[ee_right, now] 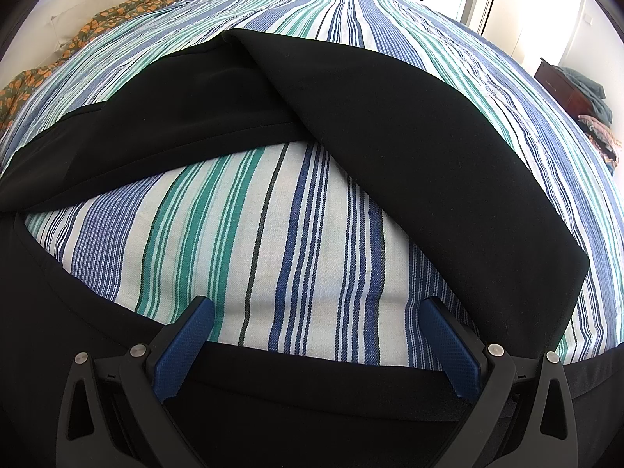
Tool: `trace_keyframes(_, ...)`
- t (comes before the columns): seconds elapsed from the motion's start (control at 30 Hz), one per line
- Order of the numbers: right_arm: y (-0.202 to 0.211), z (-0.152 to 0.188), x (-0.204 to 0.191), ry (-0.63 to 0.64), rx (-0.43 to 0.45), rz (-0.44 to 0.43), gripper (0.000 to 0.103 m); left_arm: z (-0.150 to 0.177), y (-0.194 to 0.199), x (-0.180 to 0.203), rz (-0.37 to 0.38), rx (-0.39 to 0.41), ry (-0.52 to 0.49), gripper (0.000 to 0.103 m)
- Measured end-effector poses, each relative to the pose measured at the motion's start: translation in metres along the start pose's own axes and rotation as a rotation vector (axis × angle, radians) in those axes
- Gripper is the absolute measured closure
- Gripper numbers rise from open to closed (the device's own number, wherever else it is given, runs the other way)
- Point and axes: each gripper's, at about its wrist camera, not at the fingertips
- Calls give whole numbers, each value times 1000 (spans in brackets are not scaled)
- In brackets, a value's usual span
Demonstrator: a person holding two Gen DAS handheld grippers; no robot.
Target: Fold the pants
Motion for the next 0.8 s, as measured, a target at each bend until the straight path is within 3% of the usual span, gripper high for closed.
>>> trace_keyframes(0.8, 0, 0, 0, 1, 0, -1, 0, 1, -3, -2, 7, -8, 1, 1)
Point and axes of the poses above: each gripper's, at about its wrist camera, not at the fingertips, and y roughly against the way its jaws point, x to its right, z to its underside, and after that the axes turned 11 degrees about -x, right-handed
